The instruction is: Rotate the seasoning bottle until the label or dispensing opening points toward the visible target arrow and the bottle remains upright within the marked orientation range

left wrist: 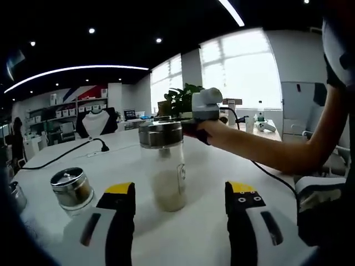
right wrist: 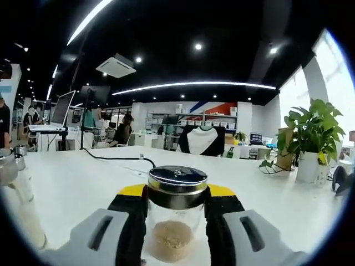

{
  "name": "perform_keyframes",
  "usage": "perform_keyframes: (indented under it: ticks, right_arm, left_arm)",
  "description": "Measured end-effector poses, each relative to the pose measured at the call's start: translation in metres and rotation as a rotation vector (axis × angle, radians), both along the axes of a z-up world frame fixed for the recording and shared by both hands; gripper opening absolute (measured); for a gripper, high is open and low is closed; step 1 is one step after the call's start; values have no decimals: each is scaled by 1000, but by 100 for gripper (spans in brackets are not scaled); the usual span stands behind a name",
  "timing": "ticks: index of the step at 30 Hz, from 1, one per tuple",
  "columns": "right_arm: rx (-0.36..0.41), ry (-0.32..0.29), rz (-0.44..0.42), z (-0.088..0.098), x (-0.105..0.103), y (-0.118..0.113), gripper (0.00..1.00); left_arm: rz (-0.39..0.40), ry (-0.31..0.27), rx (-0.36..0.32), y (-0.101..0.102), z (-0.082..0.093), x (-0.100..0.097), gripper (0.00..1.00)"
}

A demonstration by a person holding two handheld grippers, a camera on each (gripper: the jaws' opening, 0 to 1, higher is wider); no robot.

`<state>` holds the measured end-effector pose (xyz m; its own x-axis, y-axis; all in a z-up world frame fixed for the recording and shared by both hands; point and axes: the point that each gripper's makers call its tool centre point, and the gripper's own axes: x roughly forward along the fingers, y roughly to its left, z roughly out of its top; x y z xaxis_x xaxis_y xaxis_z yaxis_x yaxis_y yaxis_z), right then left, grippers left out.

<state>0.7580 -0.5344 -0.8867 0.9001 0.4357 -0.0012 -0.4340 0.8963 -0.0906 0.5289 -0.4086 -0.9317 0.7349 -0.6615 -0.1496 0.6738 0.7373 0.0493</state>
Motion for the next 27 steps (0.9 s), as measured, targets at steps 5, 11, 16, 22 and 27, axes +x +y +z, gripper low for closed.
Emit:
perform_keyframes:
  ticks: [5, 11, 16, 22, 27]
  right_arm:
    - [22, -4, 1, 2, -3, 0, 38]
    - [26, -14, 7, 5, -7, 0, 38]
    - [36, -20, 18, 10, -14, 2, 38]
    - [73, -27, 43, 16, -30, 1, 38]
    - [73, -36, 69, 19, -47, 3, 38]
  left_arm:
    - [0, -3, 4, 0, 1, -1, 69]
    - [2, -5, -7, -2, 3, -1, 69]
    - [-1, -13, -10, -3, 7, -3, 69]
    - [1, -19, -10, -5, 10, -8, 68]
    - [0, -22, -8, -9, 12, -15, 68]
